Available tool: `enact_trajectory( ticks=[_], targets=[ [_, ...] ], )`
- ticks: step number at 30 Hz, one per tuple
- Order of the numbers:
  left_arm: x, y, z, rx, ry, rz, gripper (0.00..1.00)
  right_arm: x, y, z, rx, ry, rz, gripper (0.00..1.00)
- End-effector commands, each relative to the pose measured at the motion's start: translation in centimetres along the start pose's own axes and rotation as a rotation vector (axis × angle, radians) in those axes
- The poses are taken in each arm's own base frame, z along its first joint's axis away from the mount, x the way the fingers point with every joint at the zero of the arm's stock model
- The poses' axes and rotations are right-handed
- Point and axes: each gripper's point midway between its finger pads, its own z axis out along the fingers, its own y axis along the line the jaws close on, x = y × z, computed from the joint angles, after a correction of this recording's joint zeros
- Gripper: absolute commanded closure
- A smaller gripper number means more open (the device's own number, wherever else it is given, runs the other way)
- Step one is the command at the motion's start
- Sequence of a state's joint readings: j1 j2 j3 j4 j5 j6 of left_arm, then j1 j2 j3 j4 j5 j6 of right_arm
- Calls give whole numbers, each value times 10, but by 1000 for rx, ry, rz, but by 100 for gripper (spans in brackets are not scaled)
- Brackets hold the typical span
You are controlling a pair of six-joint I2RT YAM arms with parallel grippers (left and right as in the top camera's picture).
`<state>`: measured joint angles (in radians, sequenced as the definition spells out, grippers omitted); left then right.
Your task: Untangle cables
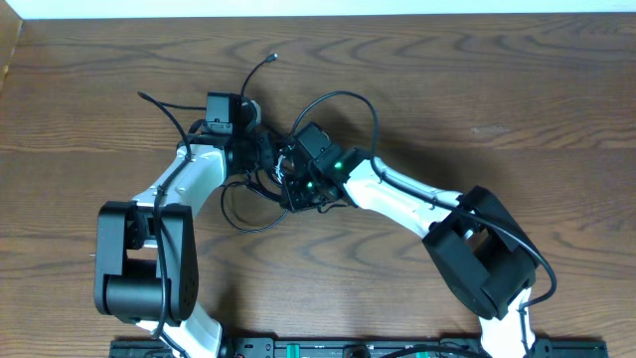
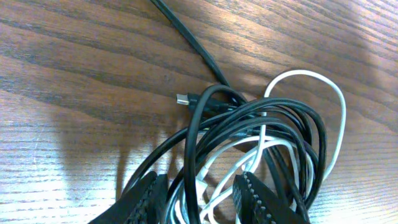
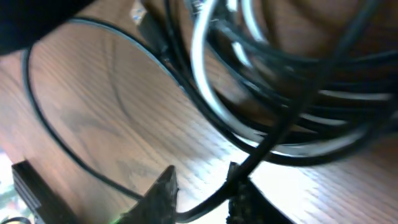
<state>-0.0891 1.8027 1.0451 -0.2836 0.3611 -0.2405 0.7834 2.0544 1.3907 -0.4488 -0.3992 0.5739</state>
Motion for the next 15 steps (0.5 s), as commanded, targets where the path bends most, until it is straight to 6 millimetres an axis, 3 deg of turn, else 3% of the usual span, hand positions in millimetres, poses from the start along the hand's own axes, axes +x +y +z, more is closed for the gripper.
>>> enact_trajectory(
  ticks=[1,3,8,11,15],
  targets=[
    [0,1,2,-8,4,-9,60,-6,-16,-7,39,-13,26,89],
    [0,1,2,-8,4,-9,60,-5,-28,-11,58,2,57,99],
    [0,1,2,-8,4,-8,59,-7,-59,-42,63,65,136,99],
    [0,1,2,-8,4,-9,60,-18,-78,-77,81,81,156,99],
    [0,1,2,-8,4,-9,59,-46,-87,-105,77,22,115,99]
  ],
)
